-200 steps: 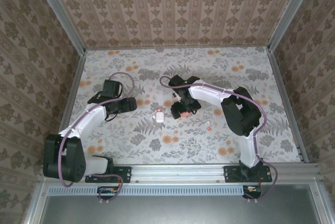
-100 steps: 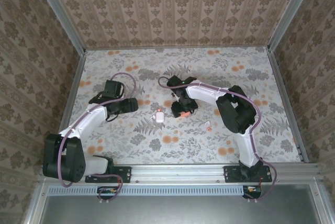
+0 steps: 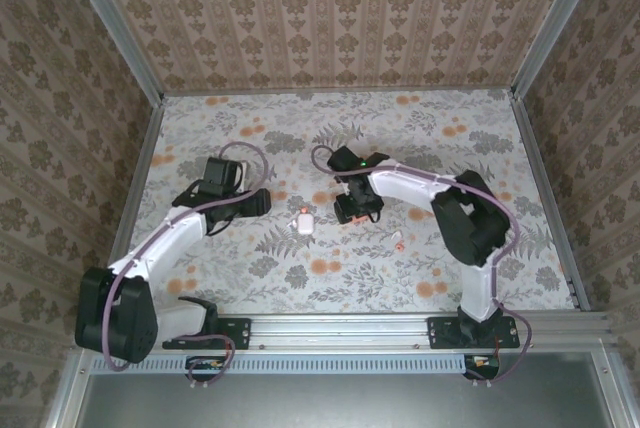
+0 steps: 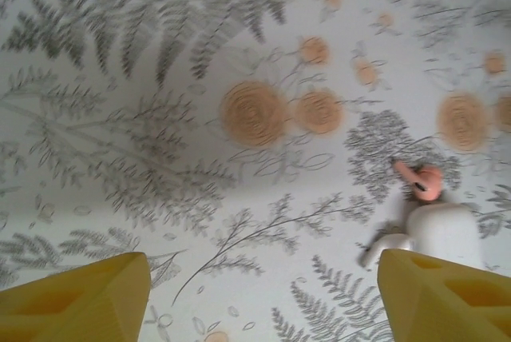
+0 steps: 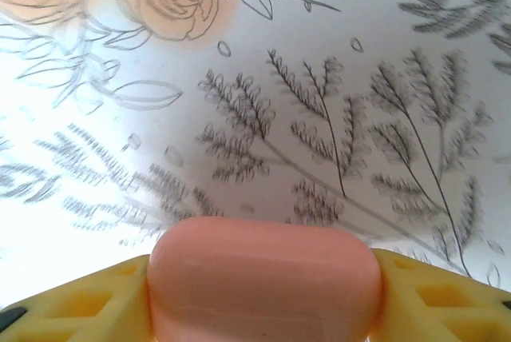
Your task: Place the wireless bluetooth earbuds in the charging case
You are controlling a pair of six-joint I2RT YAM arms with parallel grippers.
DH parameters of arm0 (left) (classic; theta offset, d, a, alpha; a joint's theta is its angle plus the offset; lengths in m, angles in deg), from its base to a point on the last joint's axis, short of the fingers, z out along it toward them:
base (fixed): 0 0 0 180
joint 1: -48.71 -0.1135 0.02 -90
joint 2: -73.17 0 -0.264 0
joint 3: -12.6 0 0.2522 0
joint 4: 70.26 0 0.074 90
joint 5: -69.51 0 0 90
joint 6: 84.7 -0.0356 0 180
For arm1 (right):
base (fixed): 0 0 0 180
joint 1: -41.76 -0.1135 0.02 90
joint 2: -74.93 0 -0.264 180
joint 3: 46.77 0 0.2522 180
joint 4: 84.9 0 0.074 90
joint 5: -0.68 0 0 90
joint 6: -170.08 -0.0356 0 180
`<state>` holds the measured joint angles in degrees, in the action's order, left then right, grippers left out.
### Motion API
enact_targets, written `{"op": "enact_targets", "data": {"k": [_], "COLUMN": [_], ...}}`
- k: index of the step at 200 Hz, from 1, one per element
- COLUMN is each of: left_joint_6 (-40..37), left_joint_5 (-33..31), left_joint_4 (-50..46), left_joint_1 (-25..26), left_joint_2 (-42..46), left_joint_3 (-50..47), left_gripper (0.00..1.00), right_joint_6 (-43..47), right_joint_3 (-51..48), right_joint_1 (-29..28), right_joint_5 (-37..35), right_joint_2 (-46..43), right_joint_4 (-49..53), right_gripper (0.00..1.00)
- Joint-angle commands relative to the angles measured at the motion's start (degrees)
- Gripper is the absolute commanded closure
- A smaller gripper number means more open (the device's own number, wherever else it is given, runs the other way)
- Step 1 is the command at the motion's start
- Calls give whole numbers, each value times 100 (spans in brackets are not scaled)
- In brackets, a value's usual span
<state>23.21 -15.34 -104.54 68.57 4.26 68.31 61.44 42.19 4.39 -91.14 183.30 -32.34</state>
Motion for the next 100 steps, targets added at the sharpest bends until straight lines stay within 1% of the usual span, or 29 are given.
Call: {"op": "enact_targets", "data": {"k": [1,18,22,36,51,63,80,100], "left_joint_6": [-462,-864,-954,-996,-841,-983,-1518,-2205], "left_joint_5": [269,365,404,370,357,463,643,799], "left_joint_4": [958,2037,2331,3251,3632,3880,4419,5235], "left_joint_1": [317,587,791,990,1020,1090,1323,1603], "left_joint_2": [343,649,728,975,1159,1259,1355,1416], "left_joint_3": [-292,-807,-960,-1412,-1607,-1706,-1966,-2375], "left_gripper": [26,26,27,29,32,35,35,35], "right_joint_6": [-675,-1261,-1402,-1863,-2355,-2725,-2945,-3037], "right_joint_3": [-755,-1530,-1712,-2255,-2842,-3230,-3464,-3511], "right_joint_1": [10,10,10,10,10,18,19,10], "right_joint_5": [327,665,736,938,1091,1080,1030,1126], "right_joint_2": [-1060,-1699,-1826,-2203,-2525,-2719,-2822,-3067], "right_joint_4": [-1333,-2462,-2747,-3676,-4800,-5584,-6124,-6428], "right_gripper": [47,47,48,49,50,50,49,50]}}
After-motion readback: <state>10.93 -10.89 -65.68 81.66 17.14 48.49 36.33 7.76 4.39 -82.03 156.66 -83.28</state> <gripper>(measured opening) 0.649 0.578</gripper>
